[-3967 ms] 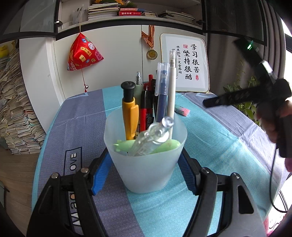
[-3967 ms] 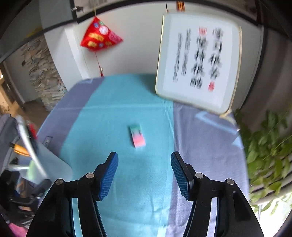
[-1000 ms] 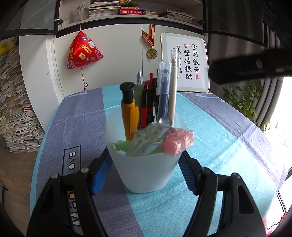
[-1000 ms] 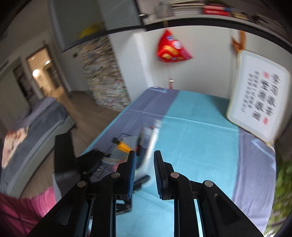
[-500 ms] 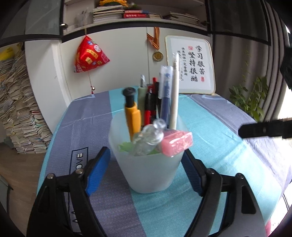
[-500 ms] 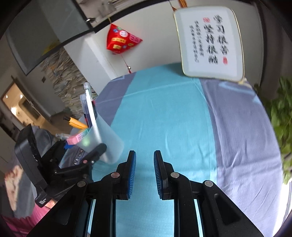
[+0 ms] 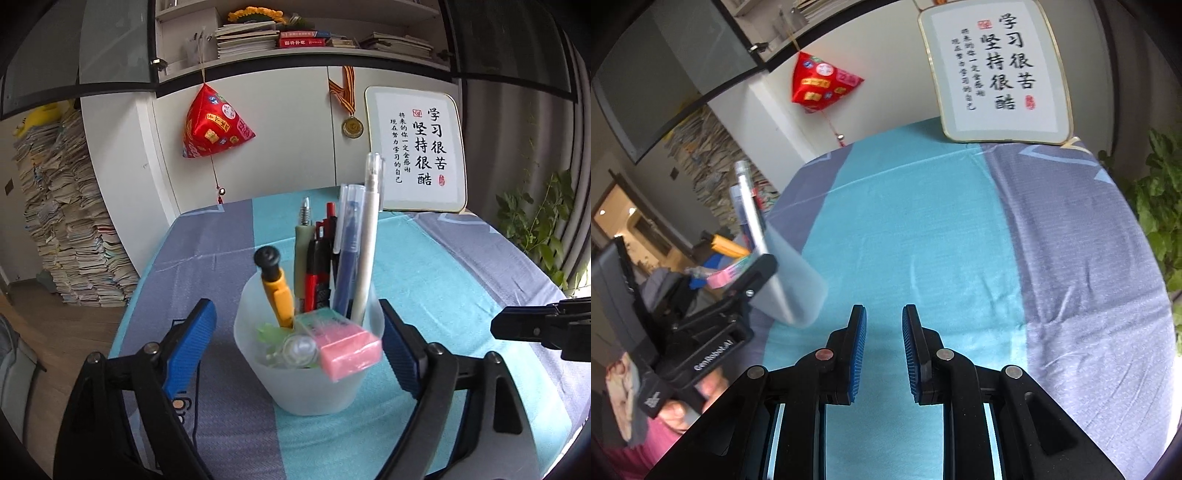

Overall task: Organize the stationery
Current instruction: 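Lower the cup onto the table with the left gripper and release it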

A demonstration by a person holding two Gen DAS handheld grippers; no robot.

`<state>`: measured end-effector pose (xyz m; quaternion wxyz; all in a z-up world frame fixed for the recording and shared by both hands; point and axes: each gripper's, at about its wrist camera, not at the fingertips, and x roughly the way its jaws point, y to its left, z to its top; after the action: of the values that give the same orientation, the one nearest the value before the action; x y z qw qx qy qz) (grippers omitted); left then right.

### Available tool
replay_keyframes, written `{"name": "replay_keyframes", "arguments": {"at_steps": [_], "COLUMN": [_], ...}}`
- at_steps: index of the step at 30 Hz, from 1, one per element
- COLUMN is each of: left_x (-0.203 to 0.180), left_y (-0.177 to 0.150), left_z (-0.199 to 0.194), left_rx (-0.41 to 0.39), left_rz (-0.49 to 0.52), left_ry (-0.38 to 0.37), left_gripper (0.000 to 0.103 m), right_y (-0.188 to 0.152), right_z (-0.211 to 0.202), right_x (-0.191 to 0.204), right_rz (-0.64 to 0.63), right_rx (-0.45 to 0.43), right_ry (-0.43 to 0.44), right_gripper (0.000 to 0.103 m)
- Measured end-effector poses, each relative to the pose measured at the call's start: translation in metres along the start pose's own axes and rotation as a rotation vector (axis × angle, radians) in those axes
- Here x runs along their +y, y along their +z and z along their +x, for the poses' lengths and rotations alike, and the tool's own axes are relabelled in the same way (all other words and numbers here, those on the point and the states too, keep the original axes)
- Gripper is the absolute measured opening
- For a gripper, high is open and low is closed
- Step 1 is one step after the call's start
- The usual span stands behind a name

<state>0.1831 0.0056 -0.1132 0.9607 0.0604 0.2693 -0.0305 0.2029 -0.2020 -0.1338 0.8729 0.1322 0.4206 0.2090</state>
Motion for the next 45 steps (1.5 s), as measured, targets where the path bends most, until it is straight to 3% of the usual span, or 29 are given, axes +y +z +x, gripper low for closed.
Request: {"name": "replay_keyframes", "arguments": {"at_steps": [1,5,11,18,25,37,43,45], "left_x": [-0.001,-0.008,-0.016,-0.027,-0.050,-0.069,-0.068,-0.068], "left_y": [0.000,0.000,0.002,0.016,0.043,0.068,0.072,0.072], "left_z": [-0.001,-0.002,-0.007,-0.002,0.023,0.085,0.083,0.080], "left_rx": [0.000,-0.006,-0.010,-0.025,-0.027,0.026,0.020,0.027], "left_rz": [-0.002,0.027,0.044,0.067,0.096,0.024,-0.005,-0.009], "left_ry": [-0.022,-0.007,-0.018,-0.034,-0.063,-0.081,-0.089,-0.104], "left_gripper": [0.068,0.067,0.067,0.067,0.067,0.067,0.069,0.076], "right_y": [-0.001,-0.002,-0.002,-0.003,-0.001,0.006,0.006,0.006], "right_z": [0.000,-0.001,0.001,-0.007,-0.008,-0.011,-0.008,-0.007], "right_x": [0.000,-0.002,0.007,0.008,-0.005,-0.032,-0.033,-0.031], "right_rz": [0.002,-0.003,-0.074,-0.082,-0.050,0.042,0.041,0.037], "right_rx": [-0.006,-0.022,-0.049,-0.075,-0.089,-0.107,-0.095,-0.090], "right_ry": [-0.011,-0.052,-0.187,-0.167,-0.217,-0.242,-0.244,-0.241], "right_gripper": [0.020,0.020,0.020,0.020,0.020,0.020,0.020,0.020]}}
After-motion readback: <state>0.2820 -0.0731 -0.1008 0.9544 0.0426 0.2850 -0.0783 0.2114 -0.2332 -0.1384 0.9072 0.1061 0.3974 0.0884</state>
